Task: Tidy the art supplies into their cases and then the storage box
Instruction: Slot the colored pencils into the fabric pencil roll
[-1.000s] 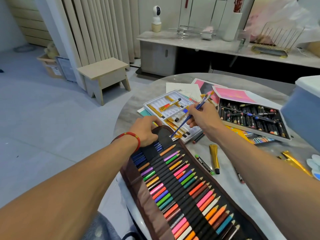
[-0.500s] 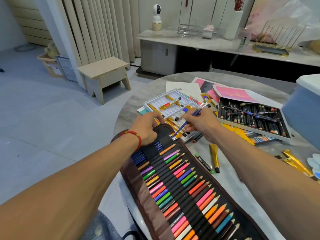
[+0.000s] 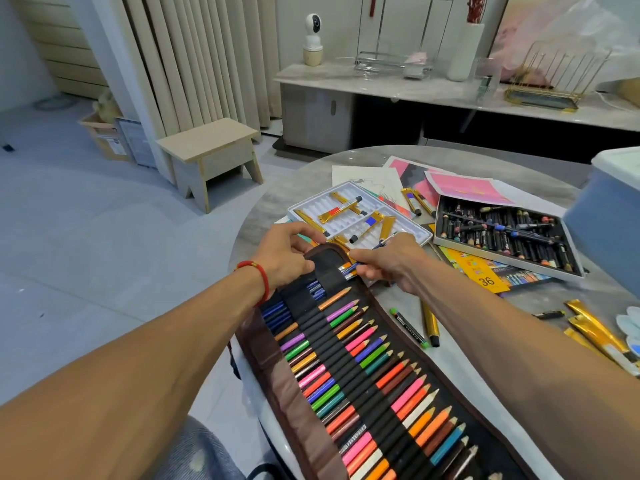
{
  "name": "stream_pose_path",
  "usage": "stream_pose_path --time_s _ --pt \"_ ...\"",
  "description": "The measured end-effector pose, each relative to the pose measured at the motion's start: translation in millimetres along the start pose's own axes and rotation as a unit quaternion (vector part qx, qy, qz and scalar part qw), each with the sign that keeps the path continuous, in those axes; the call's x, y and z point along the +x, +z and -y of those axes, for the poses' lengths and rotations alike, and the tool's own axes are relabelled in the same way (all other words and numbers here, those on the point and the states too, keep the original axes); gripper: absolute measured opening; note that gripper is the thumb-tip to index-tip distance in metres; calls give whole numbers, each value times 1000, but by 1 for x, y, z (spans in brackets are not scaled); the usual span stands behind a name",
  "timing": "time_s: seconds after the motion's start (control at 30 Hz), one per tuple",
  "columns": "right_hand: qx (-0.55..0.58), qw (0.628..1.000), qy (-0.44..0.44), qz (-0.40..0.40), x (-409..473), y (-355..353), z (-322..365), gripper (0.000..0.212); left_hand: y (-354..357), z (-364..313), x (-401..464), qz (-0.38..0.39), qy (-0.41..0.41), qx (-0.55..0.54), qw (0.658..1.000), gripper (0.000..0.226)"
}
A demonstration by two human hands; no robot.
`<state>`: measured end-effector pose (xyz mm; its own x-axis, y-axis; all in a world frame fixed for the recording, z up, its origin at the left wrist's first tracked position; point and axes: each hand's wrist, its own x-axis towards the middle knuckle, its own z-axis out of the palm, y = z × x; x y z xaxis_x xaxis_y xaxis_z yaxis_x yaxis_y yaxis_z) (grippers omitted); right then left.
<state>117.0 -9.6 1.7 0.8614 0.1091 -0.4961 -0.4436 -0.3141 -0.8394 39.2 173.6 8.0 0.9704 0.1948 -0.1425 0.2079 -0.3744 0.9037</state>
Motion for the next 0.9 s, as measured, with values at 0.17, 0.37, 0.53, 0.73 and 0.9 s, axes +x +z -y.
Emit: stream_pose_path --time_s 0.17,0.37,0.53,0.73,0.9 --pt "27 998 -33 -42 4 -7 8 105 -2 -4 -4 7 4 -12 1000 42" --pt "1 983 -92 -159 13 -23 0 22 -2 -6 -6 2 7 -10 1000 42" --pt "-30 982 -107 -153 11 -23 -6 17 -3 -5 -6 5 8 -9 1000 41" --pt "-20 979 -130 -156 1 -25 -6 12 -2 -6 -7 5 15 8 1000 42" --pt "-117 962 -176 -171 -9 -6 -16 21 -2 -5 -6 -1 11 4 1000 42"
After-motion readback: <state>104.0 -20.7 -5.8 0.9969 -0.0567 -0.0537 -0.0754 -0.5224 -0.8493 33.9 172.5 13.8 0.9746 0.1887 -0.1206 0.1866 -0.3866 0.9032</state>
